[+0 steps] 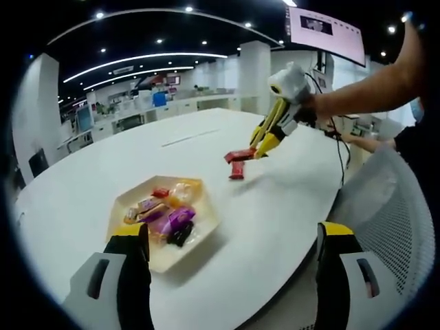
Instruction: Place the target food into the container with the food tongs after gripping and lifting it, then release it inside without dropping or visibly crushing the food.
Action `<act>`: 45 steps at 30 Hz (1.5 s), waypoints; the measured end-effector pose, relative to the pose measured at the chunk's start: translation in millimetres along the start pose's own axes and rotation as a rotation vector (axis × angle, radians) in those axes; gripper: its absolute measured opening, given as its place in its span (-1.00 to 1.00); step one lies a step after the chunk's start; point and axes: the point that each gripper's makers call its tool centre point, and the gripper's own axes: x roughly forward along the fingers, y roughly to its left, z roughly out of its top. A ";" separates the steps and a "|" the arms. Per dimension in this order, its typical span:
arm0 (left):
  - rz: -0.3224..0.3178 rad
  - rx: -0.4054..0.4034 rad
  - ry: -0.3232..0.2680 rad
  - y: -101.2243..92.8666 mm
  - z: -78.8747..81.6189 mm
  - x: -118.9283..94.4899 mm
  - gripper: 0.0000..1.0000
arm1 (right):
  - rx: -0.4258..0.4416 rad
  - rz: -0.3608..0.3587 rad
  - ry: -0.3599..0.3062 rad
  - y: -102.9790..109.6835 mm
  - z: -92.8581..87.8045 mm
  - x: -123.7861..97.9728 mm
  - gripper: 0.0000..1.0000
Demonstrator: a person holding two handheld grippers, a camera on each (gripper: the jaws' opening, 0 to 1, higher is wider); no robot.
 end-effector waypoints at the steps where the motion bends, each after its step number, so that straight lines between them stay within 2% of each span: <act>1: 0.000 -0.001 0.001 0.2 -0.5 0.0 0.95 | -0.001 0.001 -0.002 0.8 2.0 0.2 -0.53; 14: 0.004 -0.001 -0.002 1.1 0.2 -0.7 0.95 | -0.014 0.012 -0.032 9.2 26.4 9.9 -0.53; 25: 0.011 0.000 -0.002 2.1 0.4 -0.6 0.95 | -0.045 0.044 -0.051 22.0 50.7 27.7 -0.53; 38: 0.016 -0.001 -0.007 3.9 1.4 -1.0 0.94 | -0.106 0.096 -0.080 40.6 100.4 53.8 -0.53; 45: 0.015 0.000 -0.006 3.0 1.1 -1.0 0.94 | -0.144 0.124 -0.103 58.4 130.0 71.0 -0.53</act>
